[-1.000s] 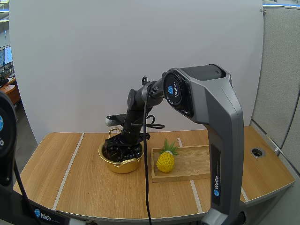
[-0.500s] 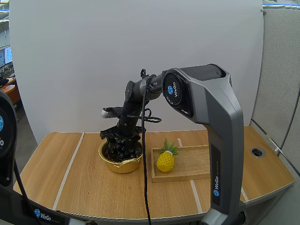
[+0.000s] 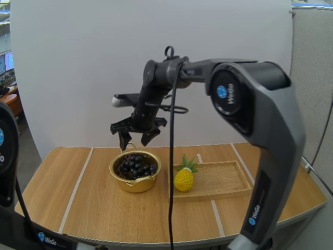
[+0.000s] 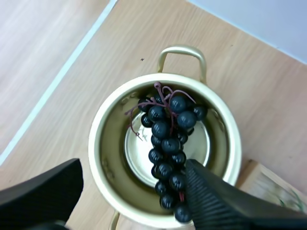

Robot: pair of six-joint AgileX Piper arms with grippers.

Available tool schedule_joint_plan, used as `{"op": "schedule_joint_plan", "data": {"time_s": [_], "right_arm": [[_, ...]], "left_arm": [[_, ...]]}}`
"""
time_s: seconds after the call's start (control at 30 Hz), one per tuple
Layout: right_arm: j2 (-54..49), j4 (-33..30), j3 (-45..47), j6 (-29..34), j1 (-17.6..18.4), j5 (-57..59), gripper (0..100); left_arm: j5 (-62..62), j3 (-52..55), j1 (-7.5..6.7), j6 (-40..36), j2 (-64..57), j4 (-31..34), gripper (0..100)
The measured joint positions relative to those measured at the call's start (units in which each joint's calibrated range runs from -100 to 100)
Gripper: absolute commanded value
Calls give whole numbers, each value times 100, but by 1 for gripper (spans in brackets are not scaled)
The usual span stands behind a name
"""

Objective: Open the pot, put the grape inside, and close it

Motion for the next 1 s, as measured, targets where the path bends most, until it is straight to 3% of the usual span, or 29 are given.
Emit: {"op": "schedule_joint_plan", "data": {"time_s": [0.27, 1.0], "right_arm": [[-1066, -199, 58, 239, 0, 614, 100], [-4547, -873, 1598, 653, 0, 962, 100]], "left_arm": [[0, 0, 0, 0, 0, 0, 0], [0, 0, 0, 0, 0, 0, 0]]}}
